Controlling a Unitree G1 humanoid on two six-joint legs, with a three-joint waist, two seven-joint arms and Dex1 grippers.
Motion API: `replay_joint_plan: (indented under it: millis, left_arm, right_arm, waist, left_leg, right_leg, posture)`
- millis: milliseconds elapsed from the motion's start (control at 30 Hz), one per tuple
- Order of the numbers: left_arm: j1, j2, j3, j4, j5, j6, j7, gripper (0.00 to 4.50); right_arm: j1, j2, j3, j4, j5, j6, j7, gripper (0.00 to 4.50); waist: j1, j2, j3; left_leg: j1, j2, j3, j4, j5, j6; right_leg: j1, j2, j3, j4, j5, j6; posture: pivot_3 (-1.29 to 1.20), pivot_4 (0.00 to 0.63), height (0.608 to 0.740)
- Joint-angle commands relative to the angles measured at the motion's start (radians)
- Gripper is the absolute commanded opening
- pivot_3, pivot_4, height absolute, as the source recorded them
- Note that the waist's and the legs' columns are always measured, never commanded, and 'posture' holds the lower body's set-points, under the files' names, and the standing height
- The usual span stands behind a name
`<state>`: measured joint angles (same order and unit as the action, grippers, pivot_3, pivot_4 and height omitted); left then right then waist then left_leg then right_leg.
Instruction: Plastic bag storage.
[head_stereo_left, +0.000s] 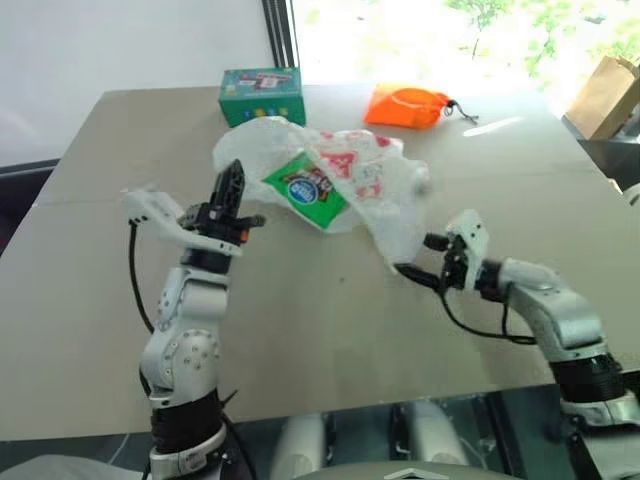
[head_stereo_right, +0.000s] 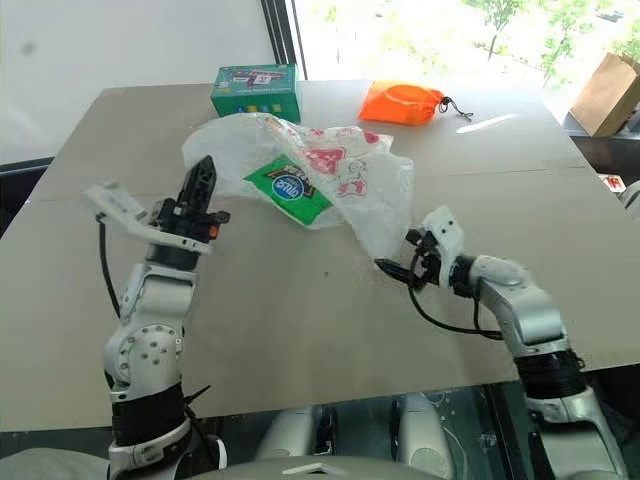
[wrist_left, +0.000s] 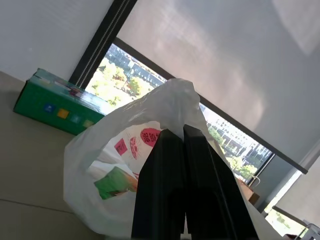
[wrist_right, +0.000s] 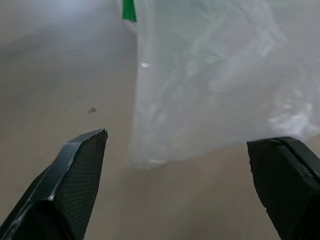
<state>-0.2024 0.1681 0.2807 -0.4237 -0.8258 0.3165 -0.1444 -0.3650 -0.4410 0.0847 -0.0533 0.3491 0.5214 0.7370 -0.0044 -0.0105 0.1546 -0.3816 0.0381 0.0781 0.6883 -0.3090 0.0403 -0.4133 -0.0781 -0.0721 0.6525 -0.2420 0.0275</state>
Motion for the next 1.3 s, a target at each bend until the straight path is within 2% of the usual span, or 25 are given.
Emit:
replay_joint_plan:
  millis: [33, 133, 233, 333, 500, 667, 733, 800, 1000, 1100, 1233, 1300]
  left_arm:
    - [0.04, 0.0, -0.029, -0.076, 0.011, -0.003, -0.013, 0.0]
    - [0.073, -0.012, -0.035, -0.08, 0.013, -0.011, -0.01, 0.0]
    - [0.086, -0.017, -0.044, -0.072, 0.024, -0.02, -0.018, 0.0]
    - [0.085, -0.022, -0.046, -0.064, 0.027, -0.022, -0.02, 0.0]
    - [0.079, -0.023, -0.053, -0.055, 0.029, -0.017, -0.027, 0.0]
    - [0.084, -0.027, -0.06, -0.053, 0.029, -0.012, -0.035, 0.0]
    - [0.09, -0.031, -0.064, -0.057, 0.028, -0.01, -0.035, 0.0]
    - [0.102, -0.036, -0.079, -0.058, 0.035, -0.008, -0.044, 0.0]
    - [0.128, -0.043, -0.085, -0.055, 0.039, -0.017, -0.06, 0.0]
    - [0.14, -0.045, -0.084, -0.042, 0.045, -0.028, -0.078, 0.0]
    - [0.149, -0.05, -0.084, -0.042, 0.052, -0.036, -0.088, 0.0]
    - [0.152, -0.051, -0.083, -0.045, 0.056, -0.039, -0.09, 0.0]
  right_arm:
    - [-0.08, 0.016, -0.076, 0.067, -0.035, -0.073, -0.088, 4.45]
    - [-0.148, 0.015, -0.132, 0.194, -0.134, -0.172, -0.256, 4.45]
    - [-0.206, 0.032, -0.21, 0.29, -0.155, -0.254, -0.378, 4.45]
    - [-0.215, 0.046, -0.245, 0.265, -0.081, -0.292, -0.298, 4.45]
    - [-0.153, 0.089, -0.268, 0.1, 0.083, -0.329, -0.138, 4.45]
    - [-0.089, 0.122, -0.255, -0.044, 0.168, -0.324, -0.083, 4.45]
    - [-0.058, 0.11, -0.218, -0.115, 0.206, -0.289, -0.029, 4.45]
    - [-0.007, 0.069, -0.112, -0.207, 0.212, -0.247, 0.075, 4.45]
    - [0.031, -0.019, -0.019, -0.24, 0.213, -0.147, 0.164, 4.45]
    - [0.044, -0.049, 0.066, -0.17, 0.103, -0.142, 0.156, 4.45]
    - [0.017, -0.018, 0.124, -0.046, 0.019, -0.139, 0.114, 4.45]
    - [-0.027, 0.026, 0.132, 0.033, -0.039, -0.137, 0.042, 4.45]
  waist:
    - [-0.001, 0.0, 0.0]
    - [-0.001, 0.0, 0.0]
    - [0.006, 0.0, 0.0]
    - [0.005, 0.0, 0.0]
    - [-0.001, 0.0, 0.0]
    - [0.0, 0.0, 0.0]
    - [0.001, 0.0, 0.0]
    - [0.001, 0.0, 0.0]
    - [-0.001, 0.0, 0.0]
    - [0.002, 0.0, 0.0]
    - [0.001, 0.0, 0.0]
    - [-0.001, -0.001, 0.0]
  left_leg:
    - [0.0, 0.0, 0.0, 0.0, 0.0, 0.0]
    - [0.0, 0.001, 0.0, 0.0, 0.0, 0.0]
    - [0.0, 0.0, 0.0, 0.0, 0.0, -0.001]
    - [0.0, 0.0, 0.0, 0.0, 0.001, -0.001]
    - [0.0, 0.001, 0.0, 0.0, 0.001, -0.001]
    - [0.0, 0.001, -0.001, 0.0, 0.001, -0.001]
    - [0.0, 0.001, -0.001, 0.0, 0.001, -0.001]
    - [0.0, 0.001, -0.001, 0.0, 0.001, -0.001]
    - [0.001, 0.001, -0.001, 0.0, 0.001, -0.001]
    - [0.001, 0.001, -0.002, 0.001, 0.001, -0.001]
    - [0.001, 0.0, -0.001, 0.0, 0.001, -0.001]
    - [0.001, 0.0, -0.001, 0.001, 0.001, -0.001]
  right_leg:
    - [0.0, 0.0, 0.0, 0.0, 0.0, 0.0]
    - [0.0, 0.0, 0.0, 0.0, 0.0, 0.0]
    - [0.0, 0.0, -0.001, 0.0, 0.0, 0.0]
    - [0.0, 0.001, -0.001, 0.0, 0.0, 0.0]
    - [0.0, 0.002, 0.0, -0.001, 0.0, 0.0]
    - [0.0, 0.0, -0.001, 0.0, 0.0, 0.0]
    - [0.0, 0.0, 0.0, 0.0, 0.0, 0.0]
    - [0.0, 0.0, -0.001, 0.0, 0.0, 0.0]
    - [0.0, 0.0, 0.0, 0.001, 0.0, 0.0]
    - [0.001, 0.0, 0.0, 0.001, 0.0, 0.0]
    - [0.001, 0.001, 0.0, 0.001, 0.0, 0.0]
    - [0.0, 0.0, 0.0, 0.001, 0.0, 0.0]
  posture:
    - [0.0, 0.15, 0.74]
    - [0.0, 0.15, 0.74]
    - [0.0, 0.15, 0.74]
    - [0.0, 0.15, 0.74]
    - [0.0, 0.15, 0.74]
    - [0.0, 0.15, 0.74]
    - [0.0, 0.15, 0.74]
    - [0.0, 0.15, 0.74]
    - [0.0, 0.15, 0.74]
    - [0.0, 0.15, 0.74]
    - [0.0, 0.15, 0.74]
    - [0.0, 0.15, 0.74]
